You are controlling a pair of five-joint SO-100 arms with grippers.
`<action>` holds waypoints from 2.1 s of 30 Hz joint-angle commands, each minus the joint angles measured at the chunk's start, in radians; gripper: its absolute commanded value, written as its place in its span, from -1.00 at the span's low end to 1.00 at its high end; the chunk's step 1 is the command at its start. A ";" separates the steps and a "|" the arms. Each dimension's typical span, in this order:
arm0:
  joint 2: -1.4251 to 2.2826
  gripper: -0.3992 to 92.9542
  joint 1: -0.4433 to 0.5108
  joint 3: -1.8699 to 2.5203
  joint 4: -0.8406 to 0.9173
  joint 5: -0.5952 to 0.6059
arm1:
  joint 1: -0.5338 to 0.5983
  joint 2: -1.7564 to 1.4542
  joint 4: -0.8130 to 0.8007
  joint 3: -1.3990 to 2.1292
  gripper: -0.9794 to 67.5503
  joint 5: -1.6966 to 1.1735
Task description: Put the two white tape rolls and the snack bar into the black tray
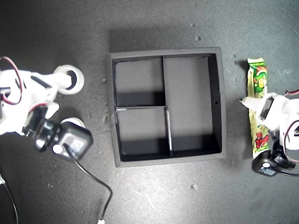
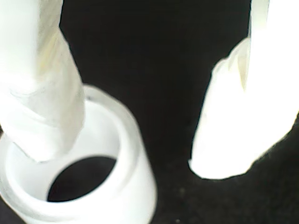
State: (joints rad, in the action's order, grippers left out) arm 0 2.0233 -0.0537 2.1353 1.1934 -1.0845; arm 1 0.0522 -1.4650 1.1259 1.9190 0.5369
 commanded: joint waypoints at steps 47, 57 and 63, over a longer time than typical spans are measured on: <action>0.009 -0.59 0.003 0.034 -0.032 0.005 | -0.146 0.015 0.360 -0.810 -0.74 -0.325; 0.000 -0.59 0.009 0.029 -0.035 0.000 | -0.063 0.403 0.350 -1.292 -0.74 -0.311; 0.000 -0.59 0.005 0.032 -0.038 0.002 | -0.043 0.525 0.334 -1.379 -0.75 -0.288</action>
State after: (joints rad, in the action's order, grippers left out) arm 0 2.0034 -0.0506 2.1737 1.1612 -1.0784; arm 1 0.0000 -0.9434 1.4788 0.5967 0.2316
